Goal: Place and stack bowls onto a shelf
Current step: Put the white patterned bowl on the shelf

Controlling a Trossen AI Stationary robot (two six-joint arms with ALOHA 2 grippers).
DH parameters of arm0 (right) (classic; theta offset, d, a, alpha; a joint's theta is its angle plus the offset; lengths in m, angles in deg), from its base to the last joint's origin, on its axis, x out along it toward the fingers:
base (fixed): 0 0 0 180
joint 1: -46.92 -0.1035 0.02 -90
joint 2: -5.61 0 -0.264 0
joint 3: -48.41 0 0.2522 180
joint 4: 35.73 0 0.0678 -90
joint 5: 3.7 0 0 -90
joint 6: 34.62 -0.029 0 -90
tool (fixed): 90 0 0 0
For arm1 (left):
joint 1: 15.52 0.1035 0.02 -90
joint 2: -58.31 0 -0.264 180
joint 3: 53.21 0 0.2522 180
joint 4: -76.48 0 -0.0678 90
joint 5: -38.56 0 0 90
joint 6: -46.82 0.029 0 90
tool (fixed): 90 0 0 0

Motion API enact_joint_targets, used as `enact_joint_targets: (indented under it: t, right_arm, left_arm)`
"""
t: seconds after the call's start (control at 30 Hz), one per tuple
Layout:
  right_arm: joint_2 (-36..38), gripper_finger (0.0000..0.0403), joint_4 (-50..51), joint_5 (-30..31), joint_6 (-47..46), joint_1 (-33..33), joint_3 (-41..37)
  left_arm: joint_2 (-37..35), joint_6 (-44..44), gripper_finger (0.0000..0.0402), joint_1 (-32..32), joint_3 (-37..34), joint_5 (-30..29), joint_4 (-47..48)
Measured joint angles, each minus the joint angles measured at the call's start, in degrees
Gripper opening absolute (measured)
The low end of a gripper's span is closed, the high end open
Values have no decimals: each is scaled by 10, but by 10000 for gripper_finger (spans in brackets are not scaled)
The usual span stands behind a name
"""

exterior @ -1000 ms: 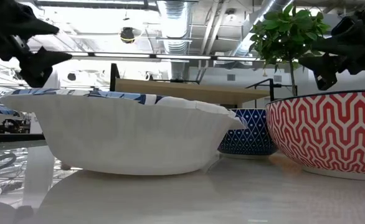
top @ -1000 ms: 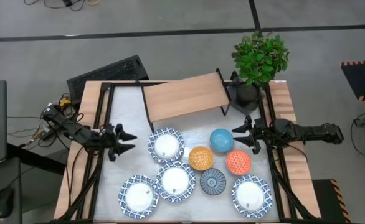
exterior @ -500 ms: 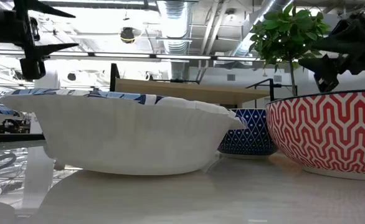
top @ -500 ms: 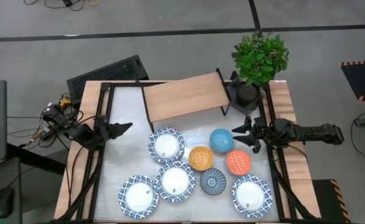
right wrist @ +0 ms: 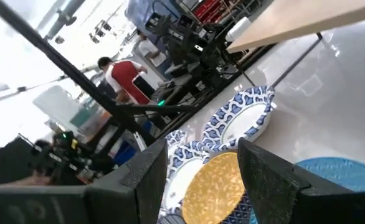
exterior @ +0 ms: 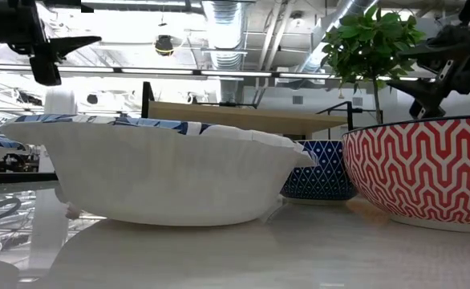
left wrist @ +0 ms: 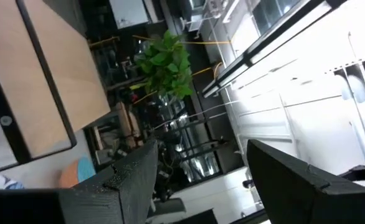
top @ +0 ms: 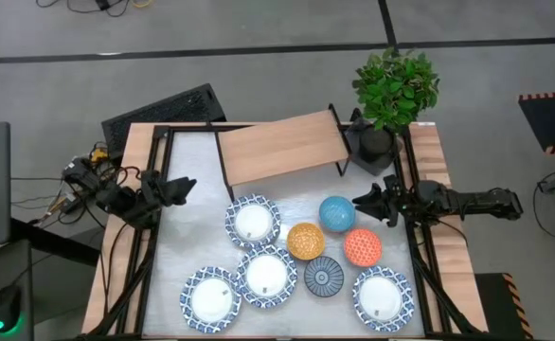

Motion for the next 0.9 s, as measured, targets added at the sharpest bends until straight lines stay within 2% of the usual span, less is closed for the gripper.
enact_joint_targets:
  t: [0.2,0.37,0.47,0.57,0.63,0.8,0.9]
  right_arm:
    - [0,221,-9,35,-31,0,10]
    - [0,221,-9,35,-71,0,28]
    - [0,221,-12,35,-72,-2,41]
    - [-1,221,-10,35,-61,-1,59]
    - [-7,221,-11,35,-40,-1,76]
    - [-46,221,-7,43,-5,-1,127]
    - [-112,221,18,40,2,-2,163]
  left_arm:
    - [55,-8,232,0,34,26,1]
    - [119,1,232,0,107,111,11]
    - [168,10,232,0,177,163,65]
    - [224,-10,232,0,262,184,179]
    - [263,-40,232,0,322,190,293]
    - [358,-199,232,0,453,195,627]
    - [404,-285,232,0,493,195,753]
